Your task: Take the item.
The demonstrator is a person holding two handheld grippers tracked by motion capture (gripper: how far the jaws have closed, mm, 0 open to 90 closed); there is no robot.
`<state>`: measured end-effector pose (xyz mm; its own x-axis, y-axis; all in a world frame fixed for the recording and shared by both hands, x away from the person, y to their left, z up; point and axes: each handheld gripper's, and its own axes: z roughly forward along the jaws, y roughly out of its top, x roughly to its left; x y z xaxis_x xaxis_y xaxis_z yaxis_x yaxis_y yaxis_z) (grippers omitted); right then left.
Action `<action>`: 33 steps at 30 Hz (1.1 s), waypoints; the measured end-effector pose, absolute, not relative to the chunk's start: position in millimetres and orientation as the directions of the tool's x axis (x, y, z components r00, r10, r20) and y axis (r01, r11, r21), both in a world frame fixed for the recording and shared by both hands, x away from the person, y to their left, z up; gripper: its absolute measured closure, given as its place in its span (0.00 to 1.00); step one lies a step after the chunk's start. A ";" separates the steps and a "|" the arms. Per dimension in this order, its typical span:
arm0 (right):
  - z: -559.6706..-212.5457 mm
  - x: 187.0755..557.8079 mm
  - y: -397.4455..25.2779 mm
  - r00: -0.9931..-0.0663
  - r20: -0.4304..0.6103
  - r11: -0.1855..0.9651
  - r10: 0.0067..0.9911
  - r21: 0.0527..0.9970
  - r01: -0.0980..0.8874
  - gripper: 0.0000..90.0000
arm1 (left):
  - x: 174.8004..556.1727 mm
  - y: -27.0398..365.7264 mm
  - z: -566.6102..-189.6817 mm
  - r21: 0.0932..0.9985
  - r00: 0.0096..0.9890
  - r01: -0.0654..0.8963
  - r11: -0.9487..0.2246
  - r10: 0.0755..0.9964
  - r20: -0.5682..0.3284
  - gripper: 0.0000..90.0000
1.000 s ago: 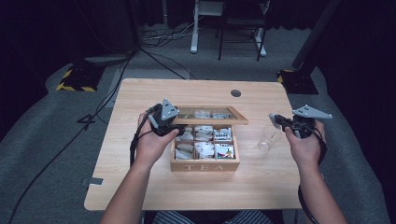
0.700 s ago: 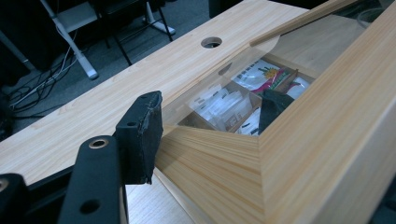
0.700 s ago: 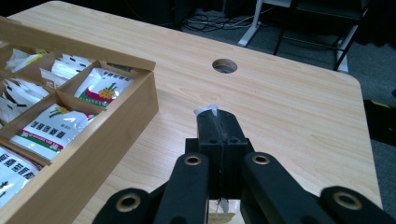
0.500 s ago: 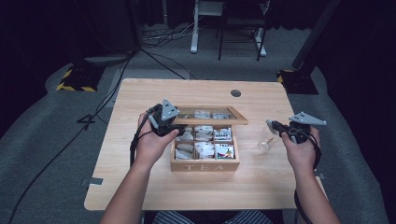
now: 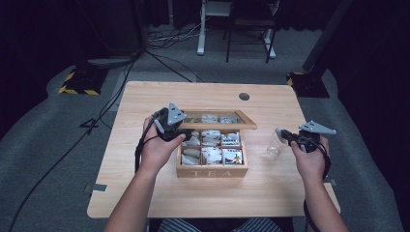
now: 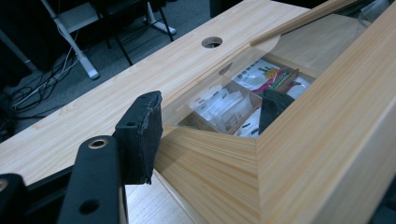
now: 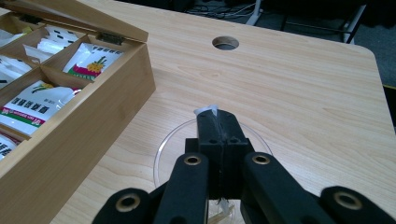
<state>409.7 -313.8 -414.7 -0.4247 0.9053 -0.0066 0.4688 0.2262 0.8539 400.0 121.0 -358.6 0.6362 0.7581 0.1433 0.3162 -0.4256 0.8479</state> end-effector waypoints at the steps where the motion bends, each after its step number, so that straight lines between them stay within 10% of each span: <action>1: -415.6 409.4 -313.8 -0.424 -0.003 0.225 0.906 0.852 0.474 1.00 | 400.0 121.0 -358.6 0.848 0.636 0.316 -0.426 0.758 0.143 0.44; 12: -412.6 407.4 -320.0 -0.420 -0.015 0.239 0.908 0.840 0.488 0.71 | 399.9 120.4 -359.0 0.848 0.638 0.311 -0.429 0.756 0.148 0.44; 33: -413.4 398.9 -365.4 -0.331 0.014 0.180 0.943 0.818 0.547 0.65 | 398.2 118.7 -360.1 0.840 0.643 0.311 -0.445 0.749 0.159 0.43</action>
